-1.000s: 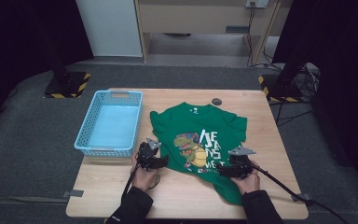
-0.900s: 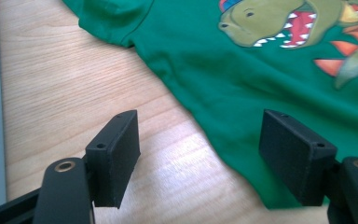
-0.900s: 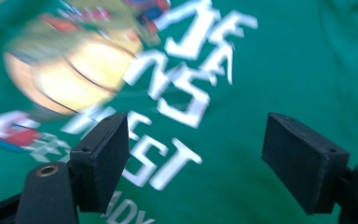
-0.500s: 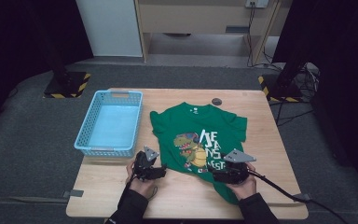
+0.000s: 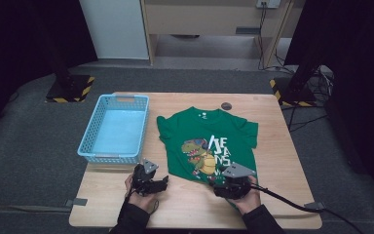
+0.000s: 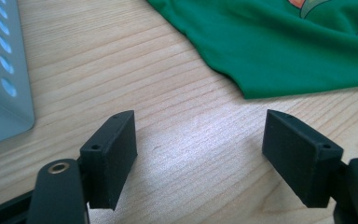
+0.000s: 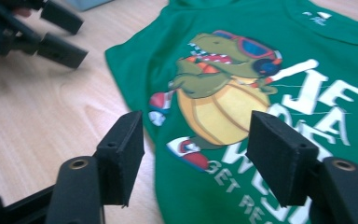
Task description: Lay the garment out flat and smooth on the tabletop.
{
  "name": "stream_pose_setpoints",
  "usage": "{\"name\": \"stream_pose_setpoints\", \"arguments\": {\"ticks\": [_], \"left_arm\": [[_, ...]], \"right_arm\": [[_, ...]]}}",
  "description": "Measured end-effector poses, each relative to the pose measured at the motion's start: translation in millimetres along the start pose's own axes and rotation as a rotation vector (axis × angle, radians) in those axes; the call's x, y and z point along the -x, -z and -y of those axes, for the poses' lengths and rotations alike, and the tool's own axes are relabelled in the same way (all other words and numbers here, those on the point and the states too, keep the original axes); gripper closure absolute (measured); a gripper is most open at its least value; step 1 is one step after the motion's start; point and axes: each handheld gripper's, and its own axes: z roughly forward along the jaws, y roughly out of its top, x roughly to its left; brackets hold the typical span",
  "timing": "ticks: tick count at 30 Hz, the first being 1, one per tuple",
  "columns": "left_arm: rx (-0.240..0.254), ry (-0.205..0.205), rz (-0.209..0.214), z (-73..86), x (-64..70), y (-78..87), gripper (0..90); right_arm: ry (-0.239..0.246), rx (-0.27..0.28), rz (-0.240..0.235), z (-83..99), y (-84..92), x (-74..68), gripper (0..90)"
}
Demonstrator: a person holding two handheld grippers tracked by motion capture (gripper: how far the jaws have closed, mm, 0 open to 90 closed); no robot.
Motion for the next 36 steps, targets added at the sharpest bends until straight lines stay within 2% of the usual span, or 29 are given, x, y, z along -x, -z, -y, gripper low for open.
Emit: {"name": "stream_pose_setpoints", "arguments": {"ticks": [6, 13, 16, 20, 23, 30, 36], "left_arm": [[0.005, -0.015, -0.011, 0.7, 2.8, -1.2, 24.6], [0.011, -0.018, -0.011, 1.0, 3.5, -1.7, 24.5], [0.013, -0.018, -0.011, 1.1, 3.6, -1.9, 24.4], [0.014, -0.019, -0.010, 1.2, 3.6, -2.0, 24.4], [0.016, -0.019, -0.010, 1.3, 3.6, -2.1, 24.4], [0.016, -0.019, -0.010, 1.4, 3.6, -2.1, 24.4], [0.017, -0.019, -0.011, 1.4, 3.6, -2.2, 24.4]], "right_arm": [[0.041, -0.044, -0.016, 4.7, -10.4, -10.4, 43.5], [0.087, -0.067, 0.007, 10.9, -24.6, -15.1, 47.8], [0.086, -0.067, 0.020, 13.0, -29.1, -15.5, 51.9], [0.066, -0.061, 0.039, 12.4, -29.9, -14.4, 63.5], [0.044, -0.079, 0.042, 11.7, -31.5, -12.6, 70.5], [0.029, -0.106, 0.044, 10.4, -34.1, -8.9, 85.8], [0.032, -0.122, 0.025, 9.1, -34.2, -6.1, 88.4]]}}
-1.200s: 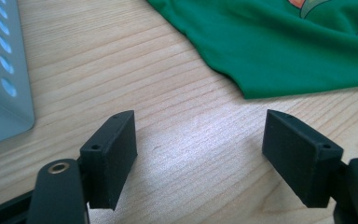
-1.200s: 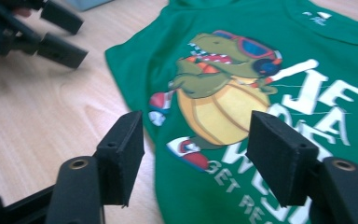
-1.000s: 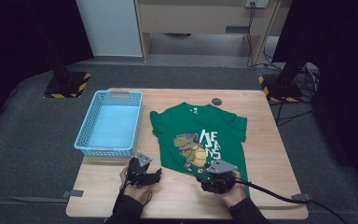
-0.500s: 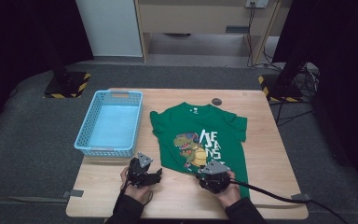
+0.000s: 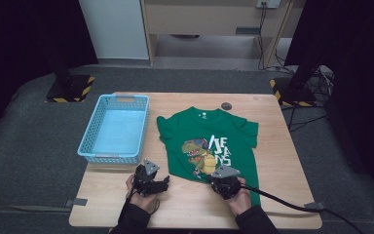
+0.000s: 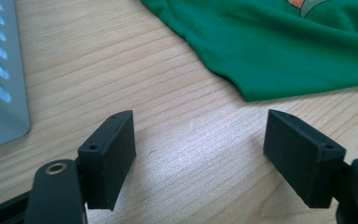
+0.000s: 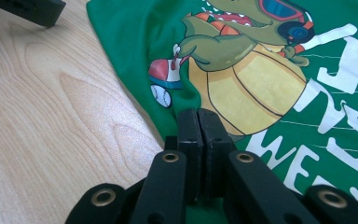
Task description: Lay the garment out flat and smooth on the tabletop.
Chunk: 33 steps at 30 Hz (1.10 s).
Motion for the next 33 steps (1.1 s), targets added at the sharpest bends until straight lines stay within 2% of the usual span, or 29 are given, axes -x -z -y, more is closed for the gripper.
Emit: {"name": "stream_pose_setpoints", "arguments": {"ticks": [4, 10, 14, 21, 27, 31, 33], "left_arm": [[0.001, 0.001, -0.001, 0.1, 0.0, 0.0, 24.6], [0.004, 0.004, 0.000, 0.1, 1.0, 0.0, 25.4], [0.006, 0.015, 0.026, -0.4, 2.5, 0.9, 26.5], [0.044, -0.001, 0.087, -3.6, 16.6, 8.7, 28.7], [0.060, -0.064, 0.138, -6.0, 38.8, 14.8, 29.9], [0.058, -0.098, 0.150, -6.1, 50.2, 13.5, 30.7], [0.059, -0.104, 0.137, -6.3, 51.6, 10.9, 31.0]], "right_arm": [[-0.023, 0.013, -0.030, -2.7, 4.6, 3.3, 88.6], [-0.076, 0.097, -0.091, -17.5, 27.9, 13.9, 88.7], [-0.123, 0.152, -0.122, -27.4, 38.9, 24.4, 88.8], [-0.165, 0.188, -0.109, -40.1, 44.9, 40.6, 88.8], [-0.170, 0.209, -0.097, -48.7, 48.2, 44.0, 88.7], [-0.160, 0.224, -0.095, -54.7, 52.2, 43.8, 88.8], [-0.155, 0.227, -0.094, -56.6, 54.7, 44.1, 88.8]]}}
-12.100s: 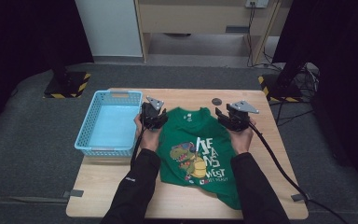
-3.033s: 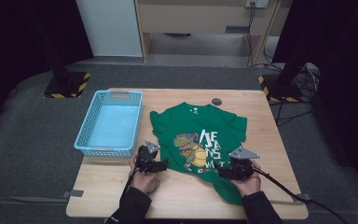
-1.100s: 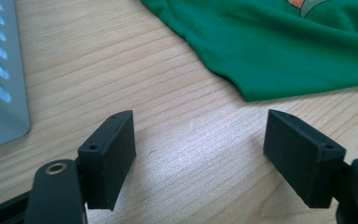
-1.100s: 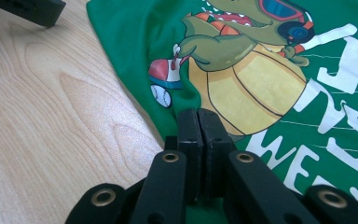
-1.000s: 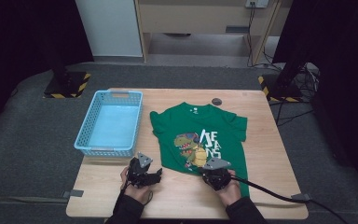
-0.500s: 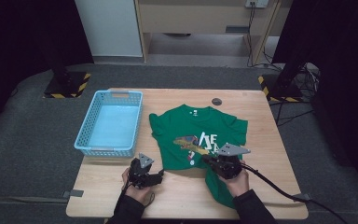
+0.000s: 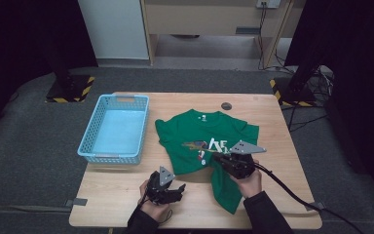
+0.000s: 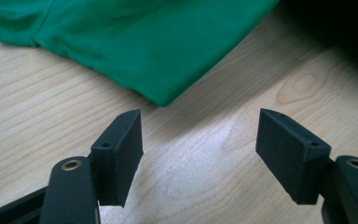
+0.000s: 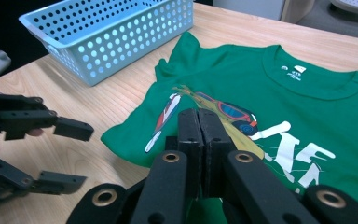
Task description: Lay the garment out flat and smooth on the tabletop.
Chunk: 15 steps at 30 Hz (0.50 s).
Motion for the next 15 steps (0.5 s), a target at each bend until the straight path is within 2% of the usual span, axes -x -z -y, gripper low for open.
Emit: {"name": "stream_pose_setpoints", "arguments": {"ticks": [5, 7, 9, 13, 15], "left_arm": [[0.036, 0.037, -0.009, -4.1, -9.6, -9.7, 31.4], [0.050, 0.069, 0.021, -5.7, -15.1, -14.8, 31.9], [0.053, 0.083, 0.044, -6.3, -17.3, -19.8, 33.1], [0.038, 0.118, 0.095, -6.6, -16.3, -29.2, 41.5], [0.044, 0.119, 0.098, -8.0, -14.6, -30.9, 45.9]], "right_arm": [[0.007, 0.017, 0.001, -4.5, 5.2, -1.1, 88.8], [0.012, 0.019, 0.004, -5.6, 5.6, -0.9, 88.8], [0.011, 0.016, 0.005, -6.0, 5.7, -0.8, 88.7], [0.016, 0.016, 0.007, -5.6, 5.2, -0.8, 88.7], [0.018, 0.015, 0.006, -5.2, 5.0, -1.1, 88.7]]}}
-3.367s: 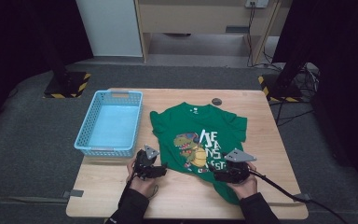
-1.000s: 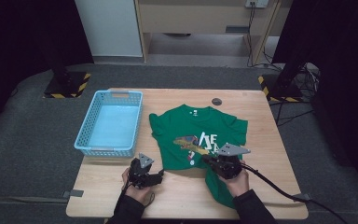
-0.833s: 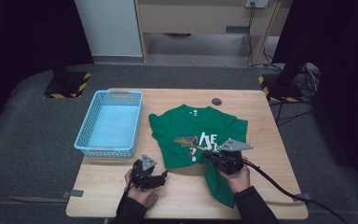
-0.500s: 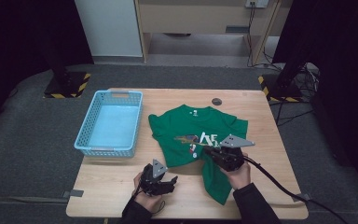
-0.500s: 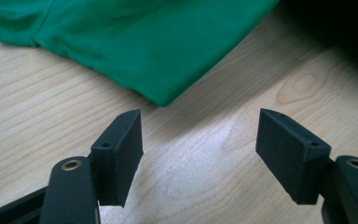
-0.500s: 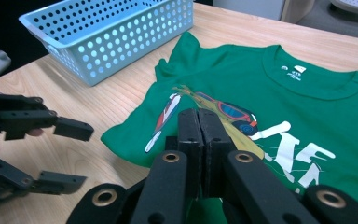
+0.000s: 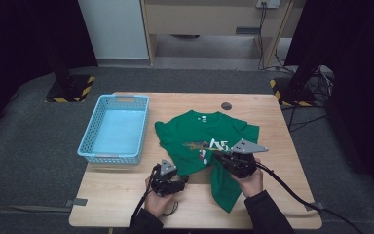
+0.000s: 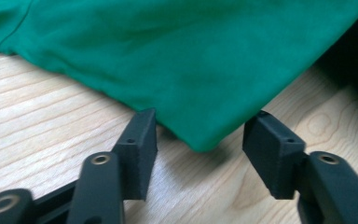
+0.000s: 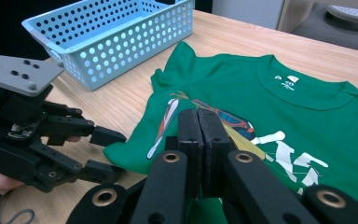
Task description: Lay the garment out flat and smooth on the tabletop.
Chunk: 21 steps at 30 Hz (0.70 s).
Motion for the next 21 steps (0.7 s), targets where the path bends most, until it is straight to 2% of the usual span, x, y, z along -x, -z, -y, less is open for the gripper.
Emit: {"name": "stream_pose_setpoints", "arguments": {"ticks": [4, 8, 12, 18, 21], "left_arm": [[0.016, 0.004, 0.031, -1.2, 0.7, -1.4, 65.0], [0.017, -0.031, 0.037, -2.3, 0.8, 3.8, 83.1], [0.024, -0.026, 0.033, -9.2, -7.4, 17.4, 84.5], [0.071, 0.029, 0.060, -23.0, -25.6, 41.8, 84.6], [0.075, 0.021, 0.065, -28.3, -26.6, 49.1, 84.6]], "right_arm": [[0.002, -0.002, -0.002, 1.3, 0.0, -0.2, 88.8], [-0.003, -0.008, -0.002, 4.2, 0.3, 1.5, 88.7], [-0.010, -0.026, -0.009, 9.0, 0.4, 4.2, 88.7], [-0.001, -0.084, -0.023, 17.1, -4.6, 5.4, 88.5], [-0.001, -0.107, -0.026, 23.8, -10.9, 4.9, 88.4]]}}
